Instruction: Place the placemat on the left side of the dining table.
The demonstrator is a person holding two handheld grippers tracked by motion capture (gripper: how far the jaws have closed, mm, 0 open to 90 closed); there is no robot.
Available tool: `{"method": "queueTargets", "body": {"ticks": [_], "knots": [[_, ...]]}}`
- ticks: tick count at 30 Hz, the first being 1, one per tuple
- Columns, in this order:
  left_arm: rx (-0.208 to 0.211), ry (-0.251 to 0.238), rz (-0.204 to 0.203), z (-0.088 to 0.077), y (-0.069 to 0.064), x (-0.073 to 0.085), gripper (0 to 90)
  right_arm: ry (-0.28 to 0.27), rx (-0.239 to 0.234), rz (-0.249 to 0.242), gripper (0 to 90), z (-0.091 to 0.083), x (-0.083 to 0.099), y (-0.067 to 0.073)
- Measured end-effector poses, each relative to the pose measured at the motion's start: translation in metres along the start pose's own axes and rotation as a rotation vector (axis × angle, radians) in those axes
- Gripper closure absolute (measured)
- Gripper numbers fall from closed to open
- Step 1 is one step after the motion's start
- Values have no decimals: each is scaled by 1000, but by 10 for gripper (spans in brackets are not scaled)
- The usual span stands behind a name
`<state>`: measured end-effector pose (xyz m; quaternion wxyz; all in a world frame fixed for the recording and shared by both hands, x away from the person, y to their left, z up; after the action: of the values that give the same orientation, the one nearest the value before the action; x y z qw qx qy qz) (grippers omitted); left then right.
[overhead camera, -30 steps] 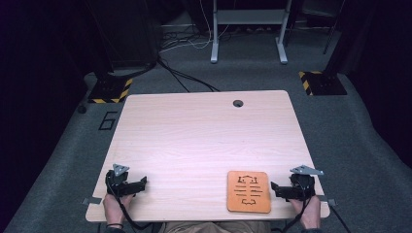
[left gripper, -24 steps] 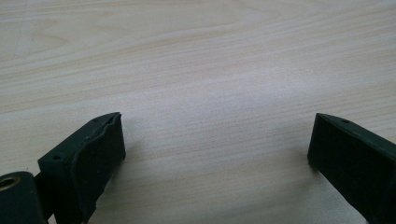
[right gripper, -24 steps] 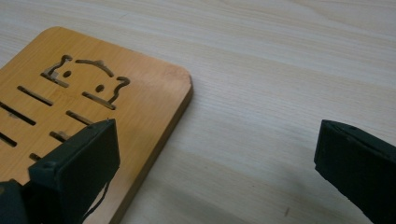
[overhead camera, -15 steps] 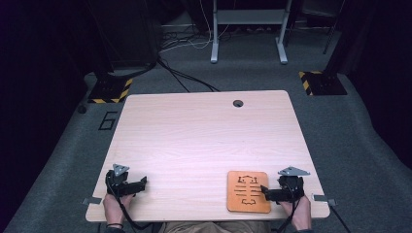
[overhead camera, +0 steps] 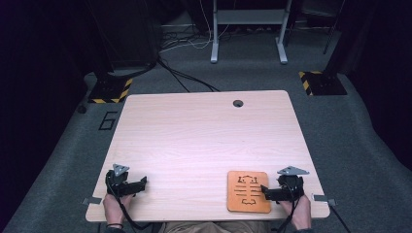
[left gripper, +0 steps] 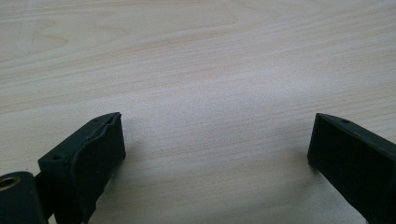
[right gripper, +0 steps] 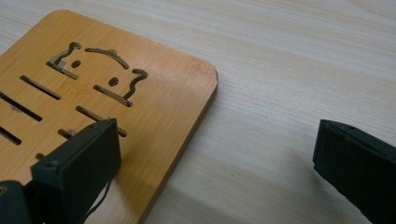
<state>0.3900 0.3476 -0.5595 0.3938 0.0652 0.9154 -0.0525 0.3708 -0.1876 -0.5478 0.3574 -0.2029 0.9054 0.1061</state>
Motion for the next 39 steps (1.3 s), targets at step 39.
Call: {"method": "queueTargets", "body": {"ticks": [39], "knots": [[0, 1, 1, 0, 0, 0, 40, 18, -8, -10, 0, -1, 1, -1]]}}
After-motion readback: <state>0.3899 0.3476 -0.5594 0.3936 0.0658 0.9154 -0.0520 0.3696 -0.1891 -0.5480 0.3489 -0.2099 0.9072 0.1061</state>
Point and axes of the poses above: each handheld gripper's, and its own axes: z roughly forward along the jaws, x roughly out of its underside, y roughly to its left, the point moved 4 cm from there along z, roughly forward along the jaws, and after that the axes turned 3 degrees about -z, right-handed, at the moved point
